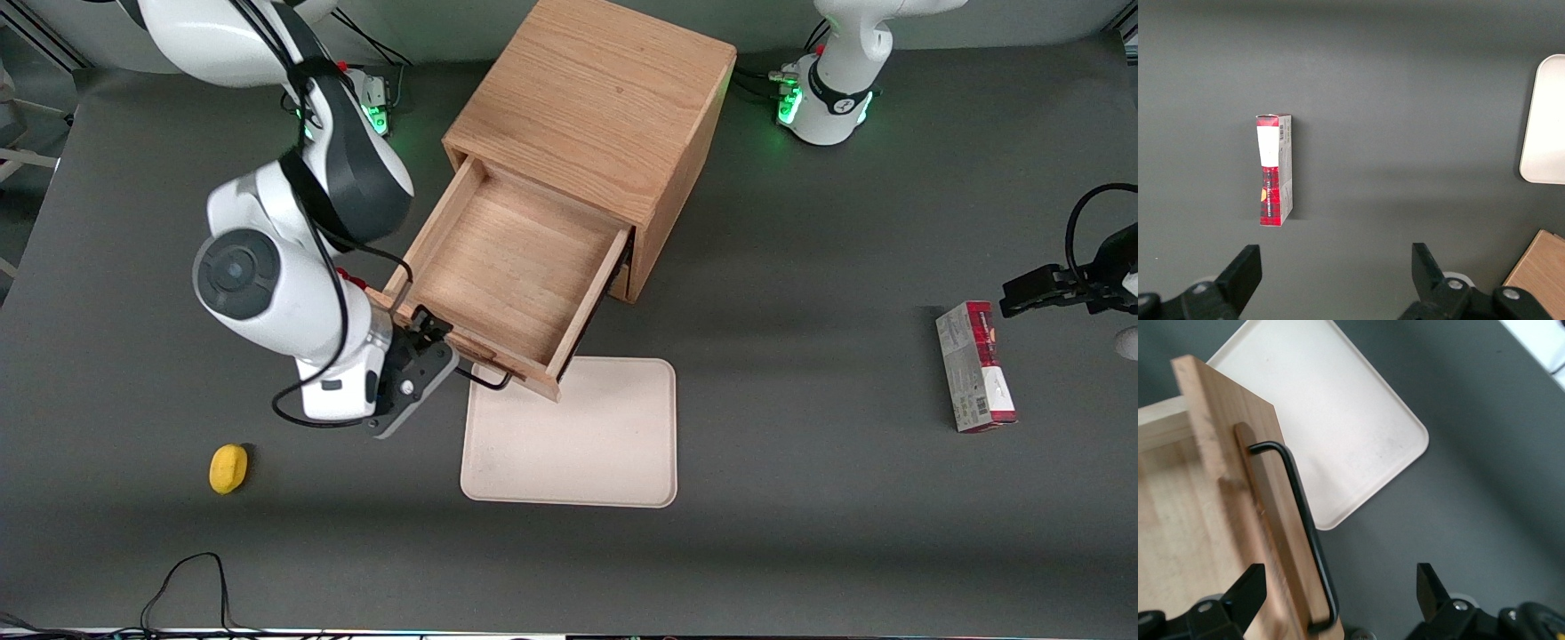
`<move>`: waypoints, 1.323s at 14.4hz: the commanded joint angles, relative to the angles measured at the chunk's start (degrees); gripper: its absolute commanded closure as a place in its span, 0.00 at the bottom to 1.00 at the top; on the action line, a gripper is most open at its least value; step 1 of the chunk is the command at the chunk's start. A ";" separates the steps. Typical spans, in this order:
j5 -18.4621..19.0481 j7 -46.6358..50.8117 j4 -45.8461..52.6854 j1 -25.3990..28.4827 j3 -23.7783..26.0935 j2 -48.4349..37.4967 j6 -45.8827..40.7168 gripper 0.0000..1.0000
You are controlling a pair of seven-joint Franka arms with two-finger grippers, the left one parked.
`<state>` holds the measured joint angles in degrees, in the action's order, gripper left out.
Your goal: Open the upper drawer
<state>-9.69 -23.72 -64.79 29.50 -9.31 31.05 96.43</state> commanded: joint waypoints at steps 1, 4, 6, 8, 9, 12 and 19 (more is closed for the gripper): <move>2.39 5.50 0.01 -0.14 -1.05 -5.02 -4.83 0.00; 2.57 10.61 0.01 -0.14 -4.82 -8.63 -9.93 0.00; 3.35 10.80 -0.25 0.03 -7.90 -10.22 -11.70 0.00; 3.80 10.80 -0.86 -0.05 -11.41 -11.71 -13.19 0.00; 3.80 10.71 -1.56 -0.05 -13.34 -12.41 -14.77 0.00; 3.71 14.64 -8.31 -5.56 -11.53 -18.02 -13.65 0.00; 6.34 17.74 -24.93 -21.75 -0.71 -29.02 -5.04 0.00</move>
<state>-5.39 -8.73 -83.97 9.78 -12.39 5.78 88.08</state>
